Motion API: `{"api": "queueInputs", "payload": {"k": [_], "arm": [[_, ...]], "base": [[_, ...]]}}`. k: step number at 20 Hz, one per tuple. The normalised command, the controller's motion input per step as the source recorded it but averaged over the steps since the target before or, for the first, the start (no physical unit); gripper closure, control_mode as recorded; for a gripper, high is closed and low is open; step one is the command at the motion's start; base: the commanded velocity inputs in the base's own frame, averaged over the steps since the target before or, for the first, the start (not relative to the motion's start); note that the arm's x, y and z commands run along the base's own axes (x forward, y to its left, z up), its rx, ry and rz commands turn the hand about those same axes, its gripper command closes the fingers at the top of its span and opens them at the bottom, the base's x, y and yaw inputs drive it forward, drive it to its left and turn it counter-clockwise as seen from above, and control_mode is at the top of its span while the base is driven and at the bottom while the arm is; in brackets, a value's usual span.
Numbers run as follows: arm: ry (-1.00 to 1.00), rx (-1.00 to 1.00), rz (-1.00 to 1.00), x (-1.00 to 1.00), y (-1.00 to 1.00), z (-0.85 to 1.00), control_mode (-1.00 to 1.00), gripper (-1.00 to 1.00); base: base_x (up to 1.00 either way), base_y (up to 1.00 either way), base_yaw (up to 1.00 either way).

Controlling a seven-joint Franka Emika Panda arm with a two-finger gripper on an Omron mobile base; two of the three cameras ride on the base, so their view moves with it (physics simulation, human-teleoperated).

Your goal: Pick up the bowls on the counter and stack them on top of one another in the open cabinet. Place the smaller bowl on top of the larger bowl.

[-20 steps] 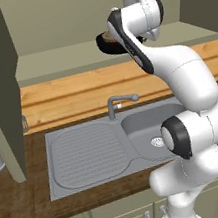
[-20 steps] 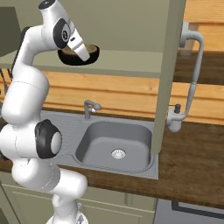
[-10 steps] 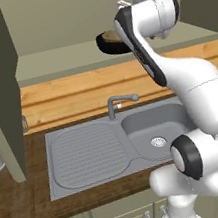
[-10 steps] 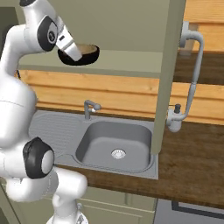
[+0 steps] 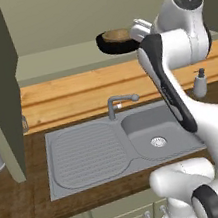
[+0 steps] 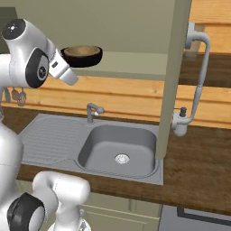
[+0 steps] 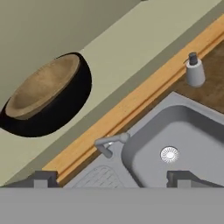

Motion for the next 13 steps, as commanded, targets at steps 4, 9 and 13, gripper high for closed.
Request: {"api": "queueInputs", "payload": {"k": [4, 9, 13], "arm": [[0.03, -0.02, 0.17, -0.63, 0.00, -0.16, -1.00, -1.00], [0.10, -0.04, 0.15, -0.60, 0.00, -0.22, -1.00, -1.00], [0.12, -0.06, 0.16, -0.37, 0.00, -0.36, -1.00, -1.00]], "base": [[0.00, 0.00, 0.00], [0.00, 0.00, 0.00], [0.00, 0.00, 0.00]]}}
